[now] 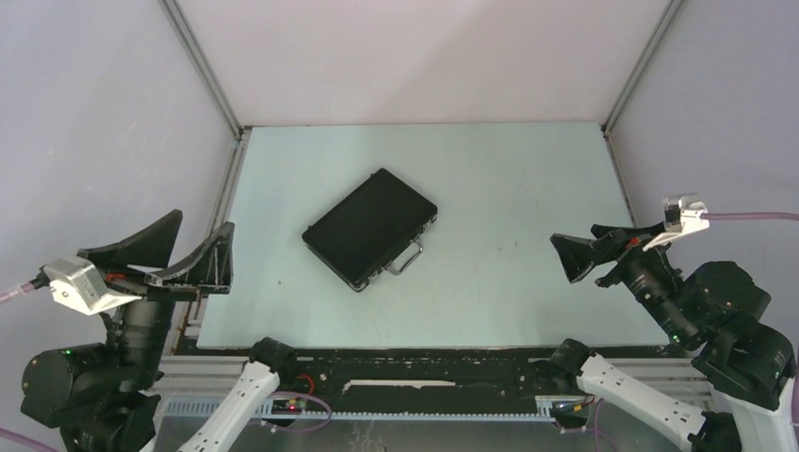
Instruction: Pack up texas hold em set
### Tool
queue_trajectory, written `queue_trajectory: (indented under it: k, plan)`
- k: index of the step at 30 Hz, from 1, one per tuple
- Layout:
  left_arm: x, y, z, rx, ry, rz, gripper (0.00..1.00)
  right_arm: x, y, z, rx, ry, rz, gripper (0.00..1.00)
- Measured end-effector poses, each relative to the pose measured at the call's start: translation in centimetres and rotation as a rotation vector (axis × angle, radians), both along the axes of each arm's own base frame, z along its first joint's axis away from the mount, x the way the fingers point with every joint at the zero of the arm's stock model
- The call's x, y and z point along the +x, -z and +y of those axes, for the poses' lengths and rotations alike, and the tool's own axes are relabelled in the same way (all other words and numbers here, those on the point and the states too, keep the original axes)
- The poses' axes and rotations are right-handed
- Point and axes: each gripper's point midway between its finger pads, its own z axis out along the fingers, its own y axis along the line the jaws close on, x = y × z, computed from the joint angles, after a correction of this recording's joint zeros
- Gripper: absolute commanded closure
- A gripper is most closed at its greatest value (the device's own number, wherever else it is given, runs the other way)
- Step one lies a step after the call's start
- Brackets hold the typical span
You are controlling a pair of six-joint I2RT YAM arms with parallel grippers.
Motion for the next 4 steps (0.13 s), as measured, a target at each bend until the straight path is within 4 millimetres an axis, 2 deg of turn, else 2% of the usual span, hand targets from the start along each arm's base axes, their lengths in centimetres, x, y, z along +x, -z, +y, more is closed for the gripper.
queue_trajectory:
  k: [4]
  plan:
    - [-0.41, 0.42, 1.11, -0.004, -0.049, 0.002, 0.00, 0.10, 0.09, 0.02, -0.005, 0.001, -0.003, 0.00]
